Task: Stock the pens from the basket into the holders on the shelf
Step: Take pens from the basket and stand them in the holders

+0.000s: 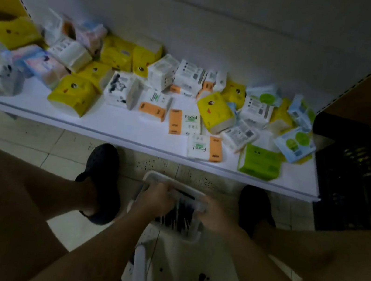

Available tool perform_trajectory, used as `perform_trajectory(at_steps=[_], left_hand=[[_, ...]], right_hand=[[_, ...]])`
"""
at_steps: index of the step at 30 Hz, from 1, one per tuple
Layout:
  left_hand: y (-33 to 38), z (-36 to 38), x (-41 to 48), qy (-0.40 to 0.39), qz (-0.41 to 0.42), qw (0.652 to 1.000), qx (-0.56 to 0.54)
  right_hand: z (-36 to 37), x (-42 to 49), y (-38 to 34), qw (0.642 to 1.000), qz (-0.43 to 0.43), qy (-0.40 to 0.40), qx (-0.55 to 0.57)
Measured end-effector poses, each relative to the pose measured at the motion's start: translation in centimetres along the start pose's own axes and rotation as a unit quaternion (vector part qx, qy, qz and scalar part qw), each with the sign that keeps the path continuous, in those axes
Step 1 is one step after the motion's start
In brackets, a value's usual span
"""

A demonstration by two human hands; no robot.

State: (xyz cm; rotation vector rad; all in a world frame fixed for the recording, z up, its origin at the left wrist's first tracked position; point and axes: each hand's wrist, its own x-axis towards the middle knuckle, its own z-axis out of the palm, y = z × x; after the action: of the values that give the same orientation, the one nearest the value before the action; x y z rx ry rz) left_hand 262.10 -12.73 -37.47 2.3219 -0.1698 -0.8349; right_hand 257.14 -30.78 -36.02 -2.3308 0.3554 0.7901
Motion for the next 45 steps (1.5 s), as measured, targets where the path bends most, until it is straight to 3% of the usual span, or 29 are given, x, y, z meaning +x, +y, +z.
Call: perform_trajectory(at_steps=[4,9,14,20,24,27,33,36,38,40,45], left_hand=[[-1.9,1.3,2.2,-0.053,-0.04,0.998,-0.003],[-5.3,3.4,4.0,-0.055,-0.135,0.988,-0.042],[-6.9,5.6,5.6,-0.083,-0.179,0.974,-0.107],[-7.4,7.1,7.6,-0.099,-0.222,0.957,-0.16],[-7.8,8.3,8.2,-0.117,-0.211,0.954,-0.177],[-7.3,9.0,8.2,-0.122,-0.173,0.972,-0.102],[-7.2,9.6,8.3,-0.218,-0.141,0.964,-0.053],[-6.8,10.1,8.2,-0.131,-0.187,0.963,-0.142],[-6.7,10.1,8.0,-0.075,-0.197,0.971,-0.117],[-6.3,10.0,7.2,-0.043,-0.165,0.985,-0.037],[-5.2,9.7,5.1,0.059,-0.056,0.996,-0.031]], right_hand=[[-0.2,2.4,0.6,0.999,0.025,-0.041,0.026],[0.7,4.4,0.3,0.998,0.029,-0.039,0.033],[2.9,5.3,1.4,0.993,0.052,-0.107,0.017],[3.5,6.4,2.1,0.992,0.077,-0.084,0.053],[4.9,6.7,2.5,0.985,0.112,-0.088,0.095],[6.3,6.6,2.9,0.982,0.123,-0.106,0.099],[7.9,6.0,3.3,0.973,0.14,-0.096,0.155],[8.4,6.3,3.5,0.975,0.134,-0.095,0.148],[8.5,6.7,3.5,0.978,0.133,-0.09,0.134],[8.5,7.3,3.2,0.981,0.13,-0.088,0.113],[9.4,8.3,3.0,0.989,0.102,-0.093,0.057]])
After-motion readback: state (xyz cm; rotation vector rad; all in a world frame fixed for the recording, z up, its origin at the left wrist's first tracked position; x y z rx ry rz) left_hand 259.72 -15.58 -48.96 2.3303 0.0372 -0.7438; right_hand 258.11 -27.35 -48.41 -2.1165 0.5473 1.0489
